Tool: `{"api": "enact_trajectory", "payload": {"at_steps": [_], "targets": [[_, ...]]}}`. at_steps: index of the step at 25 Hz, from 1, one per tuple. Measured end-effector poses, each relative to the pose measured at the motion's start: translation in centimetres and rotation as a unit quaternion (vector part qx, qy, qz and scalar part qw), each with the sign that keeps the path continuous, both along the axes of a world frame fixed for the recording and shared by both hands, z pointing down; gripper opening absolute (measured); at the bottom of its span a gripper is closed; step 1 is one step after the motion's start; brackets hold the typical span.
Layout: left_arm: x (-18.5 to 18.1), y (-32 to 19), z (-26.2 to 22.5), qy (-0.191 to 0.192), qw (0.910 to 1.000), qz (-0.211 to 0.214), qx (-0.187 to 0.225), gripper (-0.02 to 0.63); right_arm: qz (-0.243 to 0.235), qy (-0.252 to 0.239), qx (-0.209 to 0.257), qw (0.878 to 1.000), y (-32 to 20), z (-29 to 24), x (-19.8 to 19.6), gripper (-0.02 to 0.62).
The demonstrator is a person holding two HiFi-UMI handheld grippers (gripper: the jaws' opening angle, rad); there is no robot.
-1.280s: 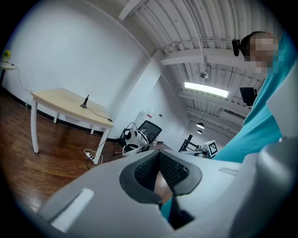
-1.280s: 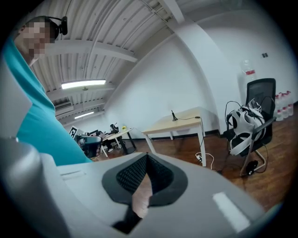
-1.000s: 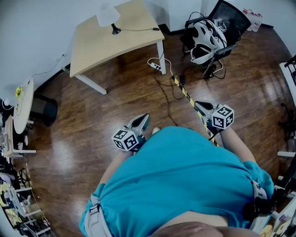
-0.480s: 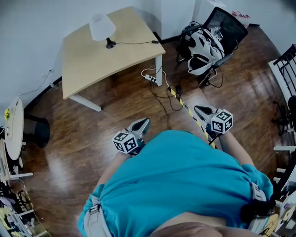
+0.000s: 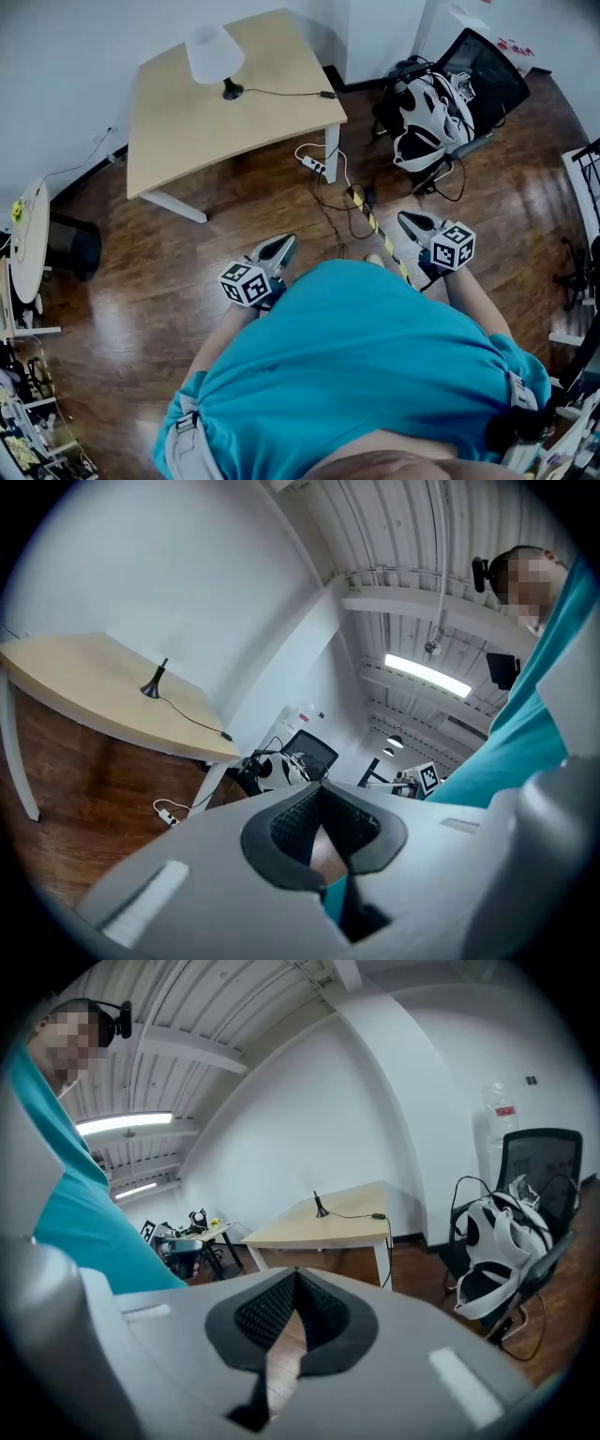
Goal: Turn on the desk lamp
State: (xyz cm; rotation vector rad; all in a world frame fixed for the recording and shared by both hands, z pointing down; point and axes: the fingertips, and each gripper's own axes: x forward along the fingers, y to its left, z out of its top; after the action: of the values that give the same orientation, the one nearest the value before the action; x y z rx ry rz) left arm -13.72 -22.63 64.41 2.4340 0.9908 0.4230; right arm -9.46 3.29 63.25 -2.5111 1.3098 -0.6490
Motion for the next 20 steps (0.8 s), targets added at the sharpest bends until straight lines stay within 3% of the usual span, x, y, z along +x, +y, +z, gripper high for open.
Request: {"api": "enact_trajectory", "payload": {"at_steps": [5,11,16,20], "targets": [[6.0,4.9,-0.2,-0.002,0.9981,-0.062,0.001,0.000,-0.047,0.005,0.013,0.999,4.4,0.7,7.1,0.002],[11.8,14.0,0.8,-0.012,0.9973,-0.066,0.030,0.000,-0.088,0.006,0.016,0.996,10.8,1.8,15.4,0.002],[15.2,15.1,1.8,-0.016,0.9944,-0.099,0.032,0.000,-0.107,0.001,0.022,0.994,12.2,4.2,20.3,0.002],[17.8,15.5,4.2,-0.017,0.9945,-0.096,0.037,0.000,-0.127,0.006,0.019,0.992,10.1,5.6,23.7,0.002]]}}
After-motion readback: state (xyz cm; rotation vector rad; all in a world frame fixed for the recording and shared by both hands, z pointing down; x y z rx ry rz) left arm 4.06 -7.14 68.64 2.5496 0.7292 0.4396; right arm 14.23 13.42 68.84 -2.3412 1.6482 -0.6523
